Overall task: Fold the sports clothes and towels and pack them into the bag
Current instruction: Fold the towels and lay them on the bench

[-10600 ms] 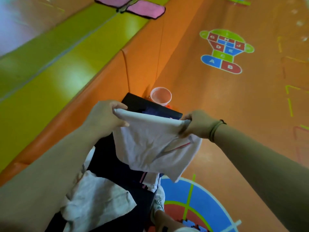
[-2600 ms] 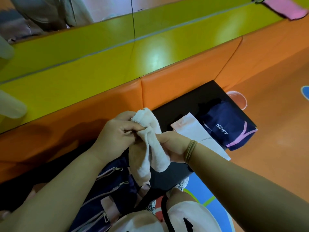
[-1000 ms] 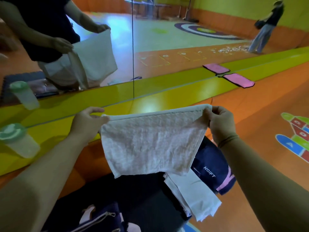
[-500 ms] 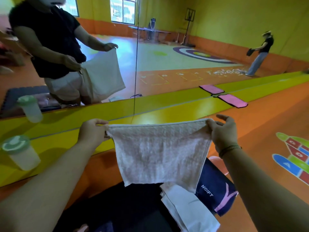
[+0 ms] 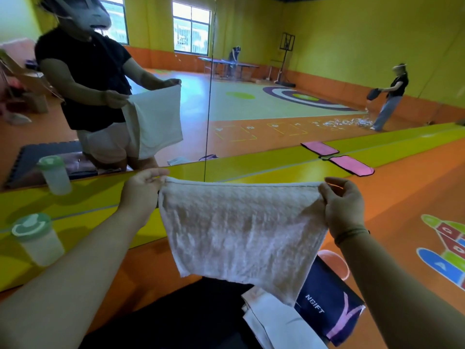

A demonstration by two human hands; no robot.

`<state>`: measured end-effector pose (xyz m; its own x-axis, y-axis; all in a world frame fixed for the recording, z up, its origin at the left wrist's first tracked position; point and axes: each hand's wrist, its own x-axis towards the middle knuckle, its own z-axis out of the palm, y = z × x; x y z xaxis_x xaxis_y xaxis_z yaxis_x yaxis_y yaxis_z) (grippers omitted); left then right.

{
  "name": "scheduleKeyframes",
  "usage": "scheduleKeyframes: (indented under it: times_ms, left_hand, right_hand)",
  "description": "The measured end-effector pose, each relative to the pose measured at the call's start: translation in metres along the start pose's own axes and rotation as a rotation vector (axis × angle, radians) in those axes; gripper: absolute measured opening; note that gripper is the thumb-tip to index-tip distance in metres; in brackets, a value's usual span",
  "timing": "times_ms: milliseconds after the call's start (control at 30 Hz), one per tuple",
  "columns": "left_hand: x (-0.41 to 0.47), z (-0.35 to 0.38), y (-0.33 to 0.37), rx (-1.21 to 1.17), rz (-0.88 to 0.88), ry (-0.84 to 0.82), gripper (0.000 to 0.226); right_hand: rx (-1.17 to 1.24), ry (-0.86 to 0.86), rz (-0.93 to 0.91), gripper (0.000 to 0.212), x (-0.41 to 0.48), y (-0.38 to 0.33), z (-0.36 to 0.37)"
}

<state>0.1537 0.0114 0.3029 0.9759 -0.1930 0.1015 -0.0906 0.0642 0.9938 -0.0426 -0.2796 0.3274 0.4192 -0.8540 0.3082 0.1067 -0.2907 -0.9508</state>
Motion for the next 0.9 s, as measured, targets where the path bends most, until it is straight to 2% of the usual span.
scheduleKeyframes:
  times_ms: [233, 367, 433, 567, 700, 900]
  left_hand:
    - [-0.005, 0.000, -0.002, 0.113, -0.107, 0.053, 0.025]
    - [-0.013, -0.004, -0.003, 0.020, -0.134, -0.073, 0.019]
    - [-0.015, -0.008, -0.006, 0.046, -0.136, -0.143, 0.022]
    - [-0.020, -0.016, -0.010, 0.338, -0.010, -0.141, 0.023]
    - [-0.026, -0.011, -0.004, 0.582, 0.145, -0.056, 0.026]
    - [-0.031, -0.013, 0.011, 0.823, 0.349, -0.048, 0.016]
  right_hand:
    - [0.016, -0.163, 0.075, 0.016, 0.003, 0.002, -0.004]
    - [-0.015, -0.239, 0.097, 0.025, 0.002, 0.007, -0.010]
    - [-0.042, -0.296, 0.086, 0.032, 0.002, 0.007, -0.016]
    - [-0.271, -0.352, -0.017, 0.035, 0.005, 0.007, -0.026]
    - [-0.530, -0.366, -0.157, 0.021, 0.006, 0.004, -0.032]
    - [-0.606, -0.369, -0.219, 0.016, 0.014, 0.000, -0.039]
